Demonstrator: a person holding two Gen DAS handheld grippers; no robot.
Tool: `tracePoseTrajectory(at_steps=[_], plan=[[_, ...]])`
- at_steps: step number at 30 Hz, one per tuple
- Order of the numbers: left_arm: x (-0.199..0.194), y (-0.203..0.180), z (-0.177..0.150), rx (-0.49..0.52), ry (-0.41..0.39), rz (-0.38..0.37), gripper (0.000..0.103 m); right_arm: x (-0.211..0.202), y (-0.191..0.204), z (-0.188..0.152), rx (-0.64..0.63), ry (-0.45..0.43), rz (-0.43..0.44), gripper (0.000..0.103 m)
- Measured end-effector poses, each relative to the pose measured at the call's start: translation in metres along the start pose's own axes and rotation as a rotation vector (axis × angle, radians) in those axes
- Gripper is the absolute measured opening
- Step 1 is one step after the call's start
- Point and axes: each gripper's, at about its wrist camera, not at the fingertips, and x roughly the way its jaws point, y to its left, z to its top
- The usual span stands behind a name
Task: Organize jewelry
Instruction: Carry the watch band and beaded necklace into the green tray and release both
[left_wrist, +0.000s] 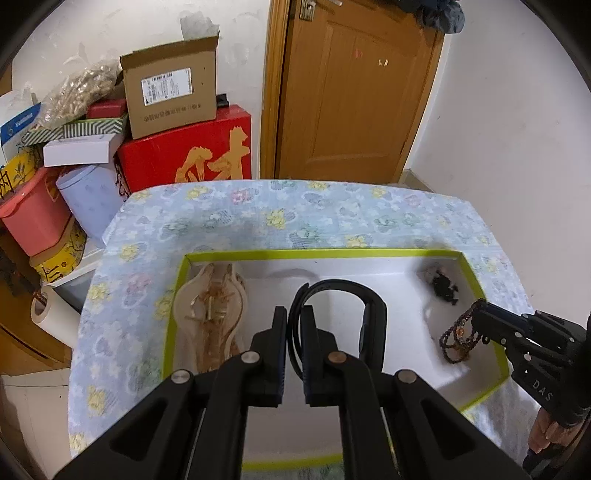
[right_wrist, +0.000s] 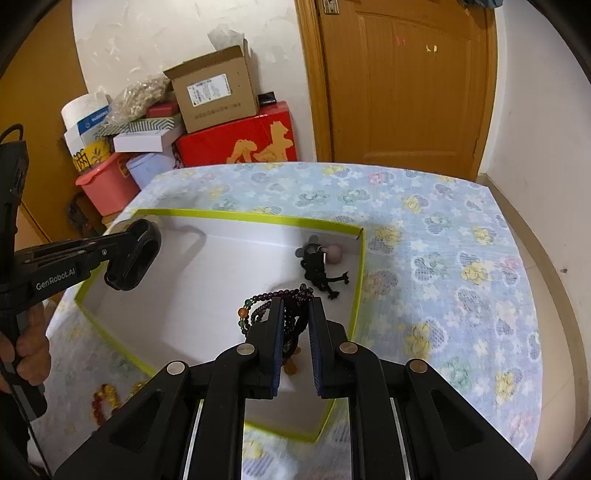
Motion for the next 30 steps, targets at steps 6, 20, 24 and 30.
tracePoseTrajectory(at_steps=[6, 20, 24, 30], plan=[[0.025, 0.003, 0.003, -0.004, 0.033, 0.020, 0.007, 0.020, -0.006, 0.005, -0.008, 0.025, -0.028, 0.013], [0.042, 0.000, 0.005, 0.019, 0.025, 0.031, 0.011, 0.031, -0.005, 0.010, -0.050, 0.030, -0.038, 0.018], [0.041, -0.003, 0.005, 0.028, 0.017, 0.036, 0.011, 0.027, -0.001, 0.008, -0.057, 0.023, -0.035, 0.025], [0.027, -0.003, 0.004, 0.019, -0.002, 0.040, 0.012, 0.011, 0.003, 0.004, -0.054, -0.003, -0.026, 0.036]])
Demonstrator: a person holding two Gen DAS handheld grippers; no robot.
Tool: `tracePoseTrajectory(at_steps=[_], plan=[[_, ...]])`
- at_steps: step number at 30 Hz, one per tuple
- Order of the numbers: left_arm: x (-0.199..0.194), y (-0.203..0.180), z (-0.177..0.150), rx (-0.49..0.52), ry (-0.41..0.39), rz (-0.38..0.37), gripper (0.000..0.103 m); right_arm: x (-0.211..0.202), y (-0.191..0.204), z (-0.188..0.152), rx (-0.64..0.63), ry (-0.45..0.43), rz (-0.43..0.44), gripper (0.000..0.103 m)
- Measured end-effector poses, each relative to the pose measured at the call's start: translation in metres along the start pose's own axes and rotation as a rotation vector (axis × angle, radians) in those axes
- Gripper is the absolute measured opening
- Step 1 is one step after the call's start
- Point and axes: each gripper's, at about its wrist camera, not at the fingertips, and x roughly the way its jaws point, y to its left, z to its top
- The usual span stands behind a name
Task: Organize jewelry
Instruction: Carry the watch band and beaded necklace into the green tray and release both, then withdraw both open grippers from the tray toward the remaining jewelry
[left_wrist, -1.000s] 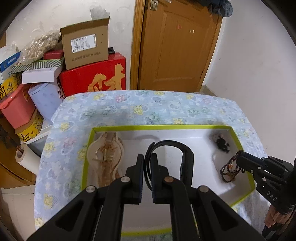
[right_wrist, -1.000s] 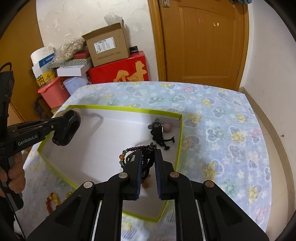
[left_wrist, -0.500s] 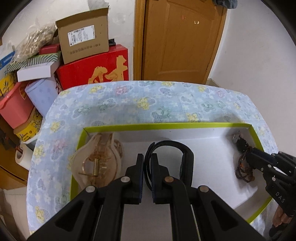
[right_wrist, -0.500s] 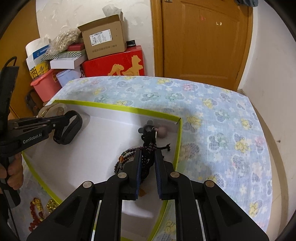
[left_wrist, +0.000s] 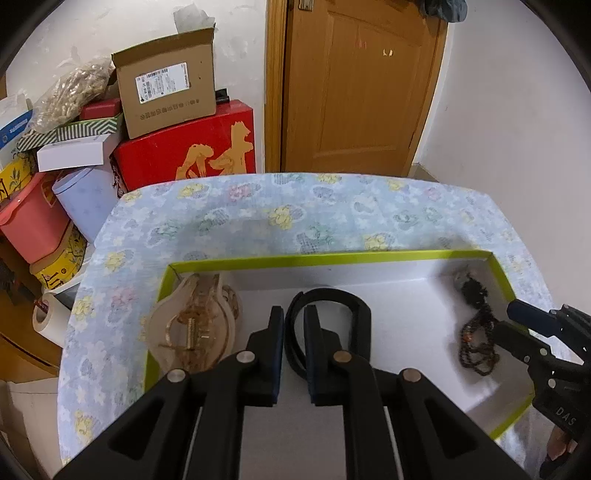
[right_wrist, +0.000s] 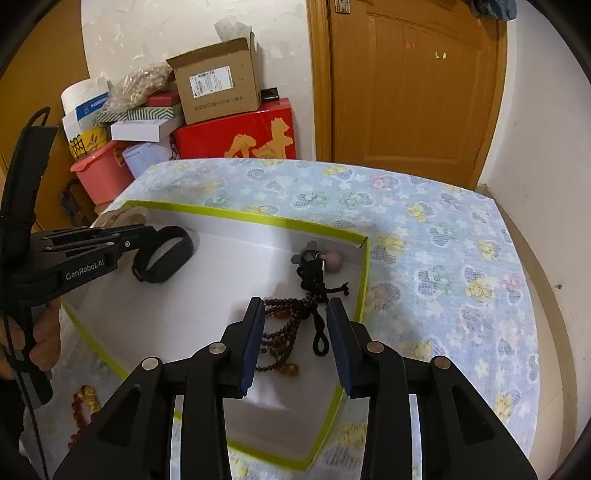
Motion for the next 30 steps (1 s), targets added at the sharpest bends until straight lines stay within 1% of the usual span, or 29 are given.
tracePoseTrajectory(at_steps=[4, 9, 19, 22, 27, 30], plan=[[-0.019, -0.002, -0.005, -0.008, -0.019, -0.003, 0.012, -0.019, 0.000, -0.006, 0.020, -0.017, 0.006, 0.036], [-0.051, -0.004, -0.020, -0.019, -0.042, -0.012, 0.012, -0.047, 0.003, -0.020, 0.032, -0.041, 0.018, 0.036], [-0.118, -0.010, -0.074, -0.008, -0.078, -0.027, 0.012, -0.111, 0.024, -0.071, 0.039, -0.063, 0.028, 0.036], [-0.132, -0.012, -0.091, -0.010, -0.076, -0.041, 0.012, -0.123, 0.030, -0.083, 0.046, -0.058, 0.022, 0.036], [-0.156, -0.016, -0.118, -0.005, -0.085, -0.043, 0.012, -0.147, 0.041, -0.105, 0.045, -0.063, 0.027, 0.036], [-0.169, -0.017, -0.131, -0.004, -0.092, -0.046, 0.012, -0.154, 0.048, -0.115, 0.044, -0.059, 0.027, 0.036]])
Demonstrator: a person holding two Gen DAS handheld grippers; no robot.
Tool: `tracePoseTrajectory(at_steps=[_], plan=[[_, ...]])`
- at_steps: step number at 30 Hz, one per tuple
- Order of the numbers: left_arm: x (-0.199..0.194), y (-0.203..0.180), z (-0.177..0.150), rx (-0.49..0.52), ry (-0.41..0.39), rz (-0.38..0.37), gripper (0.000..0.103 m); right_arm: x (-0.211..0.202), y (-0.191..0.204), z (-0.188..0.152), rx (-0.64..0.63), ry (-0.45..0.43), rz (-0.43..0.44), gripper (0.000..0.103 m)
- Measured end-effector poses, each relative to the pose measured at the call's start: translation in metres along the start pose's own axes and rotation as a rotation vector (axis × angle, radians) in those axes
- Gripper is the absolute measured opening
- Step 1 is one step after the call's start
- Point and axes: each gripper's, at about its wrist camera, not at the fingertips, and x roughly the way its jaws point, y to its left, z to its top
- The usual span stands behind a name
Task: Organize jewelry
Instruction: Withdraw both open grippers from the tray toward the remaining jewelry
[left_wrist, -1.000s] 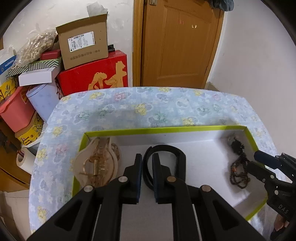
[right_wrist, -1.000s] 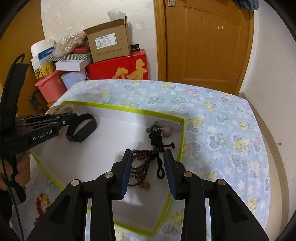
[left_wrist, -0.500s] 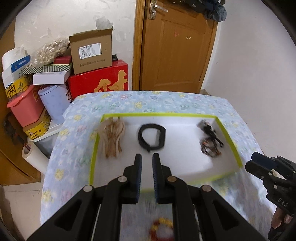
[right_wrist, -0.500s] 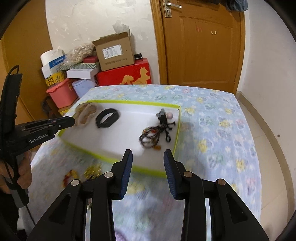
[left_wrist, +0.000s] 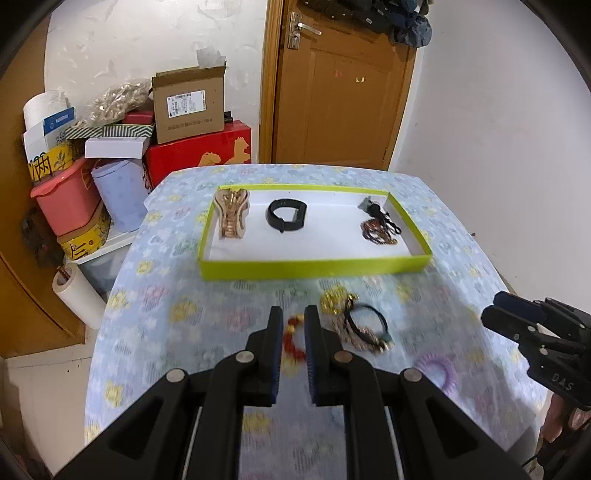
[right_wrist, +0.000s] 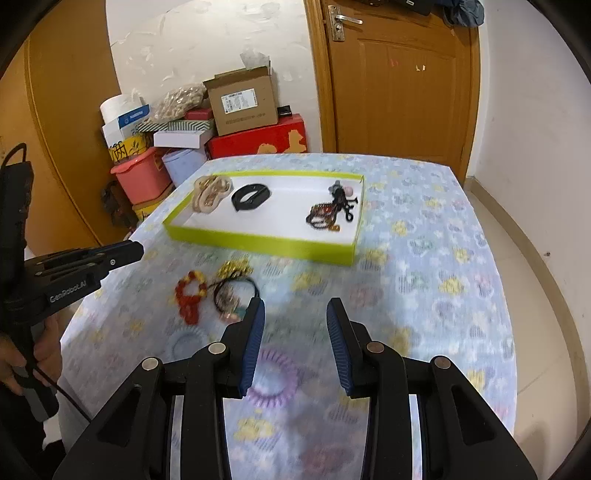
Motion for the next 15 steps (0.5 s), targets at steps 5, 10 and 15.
tracePoseTrajectory(at_steps=[5, 10, 15], plan=[[-0.016, 0.000, -0.018, -0.009, -0.003, -0.003, 0.012, -0.008, 0.005, -0.015, 0.011, 0.007, 0.027, 0.036], [-0.023, 0.002, -0.030, -0.024, 0.004, 0.004, 0.012, -0.013, 0.007, -0.028, 0.023, 0.014, 0.048, 0.039], [-0.026, 0.002, -0.039, -0.033, 0.010, 0.004, 0.012, -0.013, 0.010, -0.038, 0.017, 0.033, 0.063, 0.039]])
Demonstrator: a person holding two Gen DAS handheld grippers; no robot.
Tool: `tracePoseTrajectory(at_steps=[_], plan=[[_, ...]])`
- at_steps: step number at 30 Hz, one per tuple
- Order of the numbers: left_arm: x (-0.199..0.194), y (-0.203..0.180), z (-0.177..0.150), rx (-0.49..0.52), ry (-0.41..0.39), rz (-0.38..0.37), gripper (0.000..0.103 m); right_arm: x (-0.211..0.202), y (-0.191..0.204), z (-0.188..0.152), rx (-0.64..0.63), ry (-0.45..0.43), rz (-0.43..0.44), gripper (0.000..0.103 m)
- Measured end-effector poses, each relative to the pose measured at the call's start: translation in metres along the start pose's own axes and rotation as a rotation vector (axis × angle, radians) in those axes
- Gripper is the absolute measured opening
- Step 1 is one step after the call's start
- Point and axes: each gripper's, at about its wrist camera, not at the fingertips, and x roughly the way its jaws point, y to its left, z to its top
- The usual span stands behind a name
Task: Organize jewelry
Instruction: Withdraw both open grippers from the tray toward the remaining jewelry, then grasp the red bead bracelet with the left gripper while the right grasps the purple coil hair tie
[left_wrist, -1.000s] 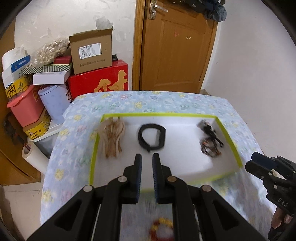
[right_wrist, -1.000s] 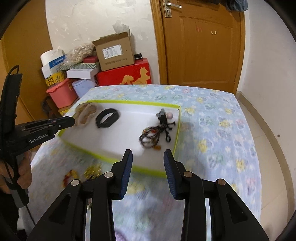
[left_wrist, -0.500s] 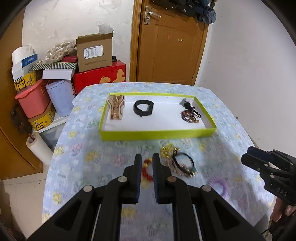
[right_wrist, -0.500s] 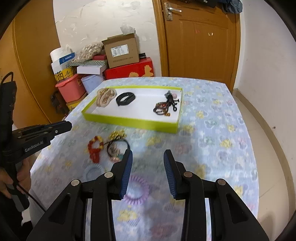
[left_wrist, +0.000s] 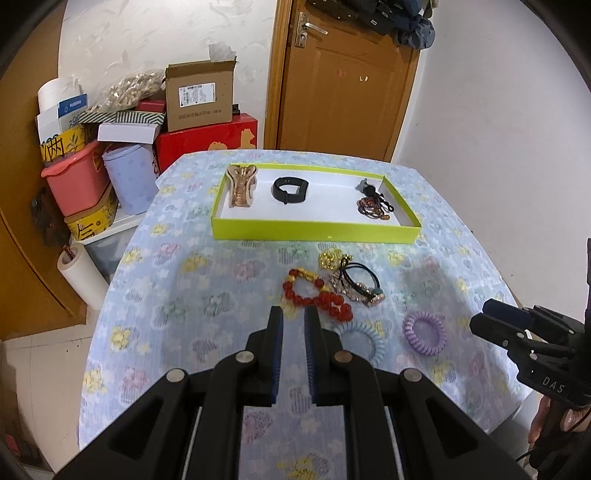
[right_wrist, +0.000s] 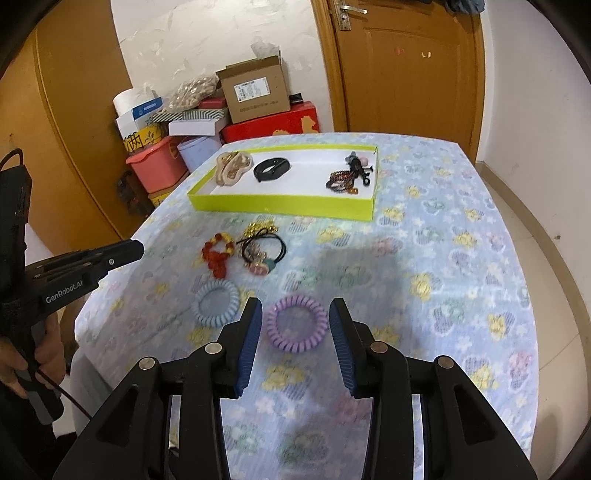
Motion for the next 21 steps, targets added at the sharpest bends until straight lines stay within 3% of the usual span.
tracePoseTrajectory(at_steps=[21], plan=[[0.010, 0.005, -0.015, -0.034, 0.039, -0.047, 0.012, 0.016, -0.001, -0.012, -0.005, 0.064, 0.001, 0.039]])
